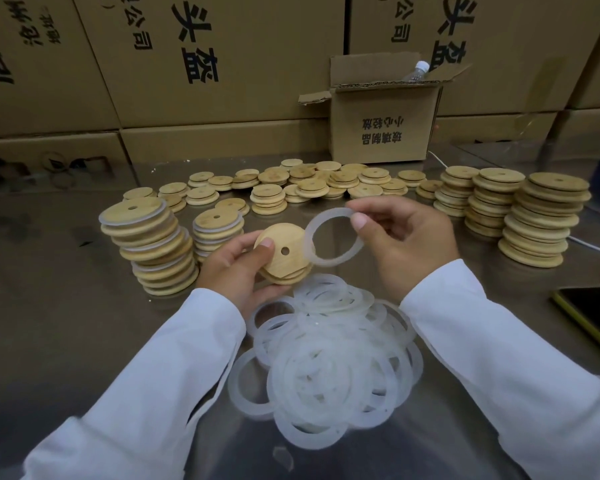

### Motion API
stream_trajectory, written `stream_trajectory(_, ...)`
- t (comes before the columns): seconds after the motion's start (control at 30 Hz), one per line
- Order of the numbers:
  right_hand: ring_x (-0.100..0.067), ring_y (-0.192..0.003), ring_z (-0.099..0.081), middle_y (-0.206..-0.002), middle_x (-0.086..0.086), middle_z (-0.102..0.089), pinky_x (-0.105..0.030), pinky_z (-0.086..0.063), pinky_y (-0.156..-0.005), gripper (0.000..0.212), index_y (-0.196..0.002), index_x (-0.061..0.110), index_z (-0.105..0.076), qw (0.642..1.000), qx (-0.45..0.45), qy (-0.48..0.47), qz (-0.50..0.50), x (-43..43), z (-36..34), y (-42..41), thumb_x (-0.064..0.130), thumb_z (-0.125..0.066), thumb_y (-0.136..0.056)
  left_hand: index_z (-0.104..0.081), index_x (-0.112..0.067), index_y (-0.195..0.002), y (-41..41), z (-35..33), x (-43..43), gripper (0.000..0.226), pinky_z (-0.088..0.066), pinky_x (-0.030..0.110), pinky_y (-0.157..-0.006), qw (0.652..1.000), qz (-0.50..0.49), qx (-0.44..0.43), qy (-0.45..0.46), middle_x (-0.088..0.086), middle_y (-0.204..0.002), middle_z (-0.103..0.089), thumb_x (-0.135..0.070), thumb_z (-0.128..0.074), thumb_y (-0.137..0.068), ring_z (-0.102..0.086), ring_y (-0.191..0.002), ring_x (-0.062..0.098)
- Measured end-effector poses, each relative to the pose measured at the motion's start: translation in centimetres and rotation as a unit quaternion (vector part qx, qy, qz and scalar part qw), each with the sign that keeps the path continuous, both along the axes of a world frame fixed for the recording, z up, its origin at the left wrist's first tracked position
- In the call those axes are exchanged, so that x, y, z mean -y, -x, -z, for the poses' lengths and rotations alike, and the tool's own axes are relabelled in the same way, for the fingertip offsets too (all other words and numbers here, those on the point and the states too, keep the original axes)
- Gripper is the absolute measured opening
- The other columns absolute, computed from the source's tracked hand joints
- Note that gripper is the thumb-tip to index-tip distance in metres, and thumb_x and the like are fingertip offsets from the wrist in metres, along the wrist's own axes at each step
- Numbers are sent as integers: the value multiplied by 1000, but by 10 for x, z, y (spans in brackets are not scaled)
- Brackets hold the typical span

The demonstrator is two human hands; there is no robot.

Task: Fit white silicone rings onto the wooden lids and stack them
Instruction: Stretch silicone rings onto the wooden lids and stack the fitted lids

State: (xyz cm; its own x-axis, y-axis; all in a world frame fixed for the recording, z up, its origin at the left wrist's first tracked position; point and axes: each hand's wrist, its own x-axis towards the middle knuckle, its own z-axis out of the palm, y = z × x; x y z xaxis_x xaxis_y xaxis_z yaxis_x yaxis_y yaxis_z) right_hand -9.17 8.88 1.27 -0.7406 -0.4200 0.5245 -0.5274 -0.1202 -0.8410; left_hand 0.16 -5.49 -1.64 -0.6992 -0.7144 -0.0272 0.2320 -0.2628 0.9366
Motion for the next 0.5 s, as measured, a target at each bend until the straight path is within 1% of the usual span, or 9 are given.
stream_trajectory(0.07, 5, -71, -61, -77, 14, -68, -5, -45, -65, 23, -81, 26, -68, 996, 65, 14, -60, 1, -1, -4, 4, -64, -82, -62, -15, -93, 0, -1, -1, 13, -57, 32, -53, 1000, 14, -9, -10, 12, -98, -65, -6, -53, -89, -66, -85, 26)
stream_trajectory(0.17, -2, -68, -62, -75, 5, -70, -13, -48, -64, 18, -81, 19, -70, 984, 144, -12, -108, 5, 4, -7, 3, -64, -82, -60, -15, -95, 0, -2, -4, 13, -56, 33, -51, 999, 49, -6, -11, 12, -90, -67, -7, -51, -90, -71, -68, 23)
stream_trajectory(0.27, -13, -70, -61, -77, -4, -68, -26, -53, -68, 18, -76, 18, -69, 976, 200, -28, -80, 11, 9, -8, 2, -63, -82, -61, -15, -96, -1, -2, -6, 13, -56, 33, -51, 995, 95, 3, -3, 10, -78, -70, -9, -51, -89, -71, -67, 24)
stream_trajectory(0.33, -15, -68, -60, -75, -4, -66, -32, -53, -71, 20, -73, 19, -68, 975, 215, -32, -50, 13, 11, -8, 2, -62, -82, -62, -14, -95, -2, -2, -8, 14, -57, 34, -52, 993, 118, 9, -1, 9, -76, -71, -10, -50, -90, -71, -68, 25)
stream_trajectory(0.37, -13, -67, -60, -74, -3, -66, -31, -53, -71, 21, -72, 20, -68, 975, 215, -35, -39, 13, 11, -7, 3, -62, -82, -63, -13, -94, -2, -3, -9, 14, -57, 34, -52, 992, 125, 11, -2, 10, -77, -70, -12, -50, -90, -71, -68, 26)
stream_trajectory(0.43, -9, -62, -60, -71, -1, -65, -26, -53, -67, 22, -71, 21, -68, 977, 207, -37, -31, 13, 12, -8, 4, -62, -81, -65, -13, -91, -2, -3, -12, 13, -57, 35, -52, 991, 131, 5, -4, 12, -81, -71, -19, -54, -86, -71, -70, 27)
stream_trajectory(0.5, -5, -60, -59, -72, -2, -66, -21, -52, -64, 22, -71, 23, -69, 982, 185, -32, -31, 13, 11, -9, 4, -63, -80, -66, -15, -88, -2, -2, -15, 14, -57, 33, -53, 991, 130, 1, 32, 9, -80, -72, -23, -59, -79, -71, -73, 26)
